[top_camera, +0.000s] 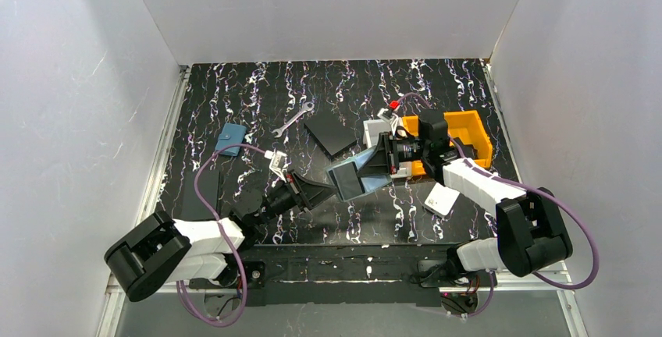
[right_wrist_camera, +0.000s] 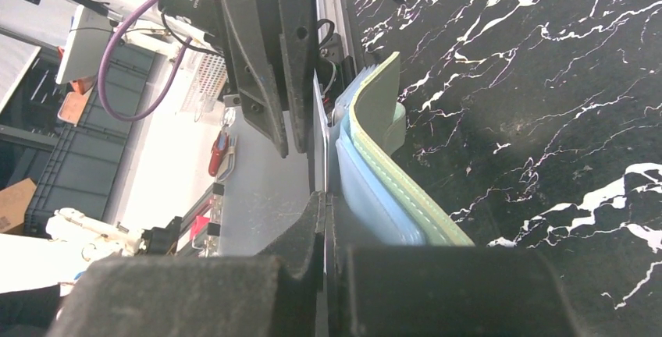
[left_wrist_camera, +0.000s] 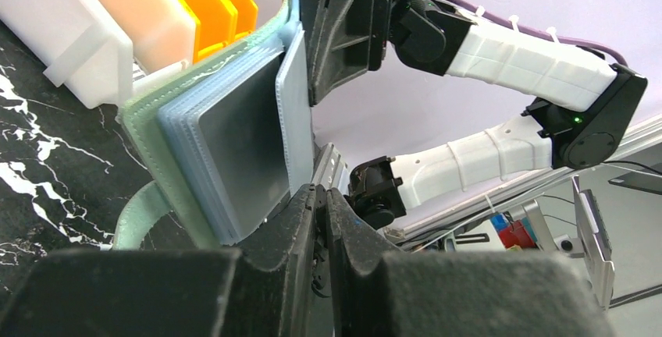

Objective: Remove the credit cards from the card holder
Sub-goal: Remove the credit card from the card holder.

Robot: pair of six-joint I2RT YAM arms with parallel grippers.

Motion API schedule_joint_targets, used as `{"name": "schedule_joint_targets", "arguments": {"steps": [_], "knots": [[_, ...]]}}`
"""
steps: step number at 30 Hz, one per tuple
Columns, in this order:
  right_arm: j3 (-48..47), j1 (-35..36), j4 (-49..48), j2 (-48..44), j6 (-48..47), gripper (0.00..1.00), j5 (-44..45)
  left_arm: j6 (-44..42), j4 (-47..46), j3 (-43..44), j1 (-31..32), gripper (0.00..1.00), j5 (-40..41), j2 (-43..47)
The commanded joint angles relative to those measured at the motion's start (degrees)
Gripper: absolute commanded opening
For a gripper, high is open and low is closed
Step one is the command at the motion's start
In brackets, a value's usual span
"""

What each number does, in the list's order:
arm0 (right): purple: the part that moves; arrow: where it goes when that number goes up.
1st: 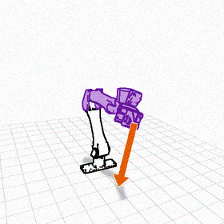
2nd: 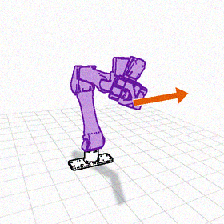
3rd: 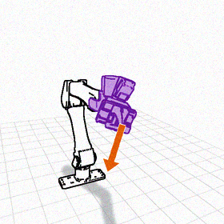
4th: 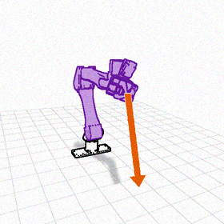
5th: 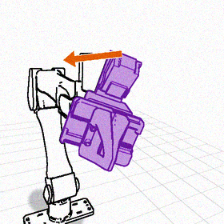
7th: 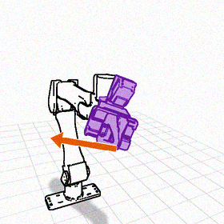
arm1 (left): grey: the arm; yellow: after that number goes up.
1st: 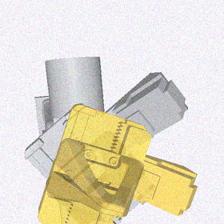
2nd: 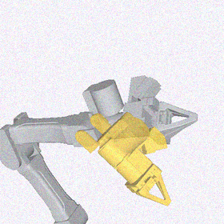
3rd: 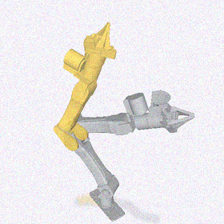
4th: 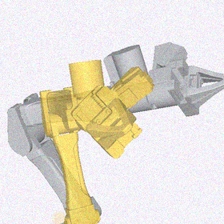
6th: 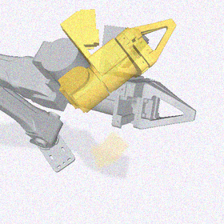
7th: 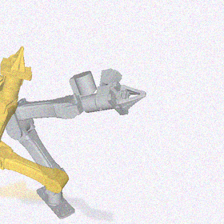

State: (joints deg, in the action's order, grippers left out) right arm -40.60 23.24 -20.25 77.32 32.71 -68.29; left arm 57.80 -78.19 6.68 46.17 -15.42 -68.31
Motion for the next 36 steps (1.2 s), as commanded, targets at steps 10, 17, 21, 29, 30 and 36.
{"name": "schedule_joint_targets", "arguments": {"steps": [10,17,21,29,30,36], "knots": [[-0.02,-0.31,-2.34,-0.55,-0.89,0.01,-2.59,-0.21,-1.26,0.04,-0.48,0.25,-0.18,0.04],[-0.01,-0.22,-2.68,-0.37,-0.55,0.01,-2.9,-0.64,0.32,2.35,-0.61,0.31,-0.94,-1.11],[0.08,-0.13,-2.69,-0.33,-0.46,0.01,-3.05,0.02,0.33,4.34,-0.64,0.29,-1.68,-3.67],[0.18,-0.28,-2.41,-0.32,-0.99,0.01,-2.63,1.26,-3.11,3.86,-1.95,0.0,-3.49,-5.17],[0.15,-0.49,-2.27,-0.25,-1.07,0.01,-2.56,1.38,-3.04,3.27,-2.23,0.0,-3.36,-4.59],[0.12,-1.01,-1.66,0.07,-1.69,0.01,-2.26,1.35,-2.4,-0.35,-4.41,0.0,-3.4,0.28]]}}
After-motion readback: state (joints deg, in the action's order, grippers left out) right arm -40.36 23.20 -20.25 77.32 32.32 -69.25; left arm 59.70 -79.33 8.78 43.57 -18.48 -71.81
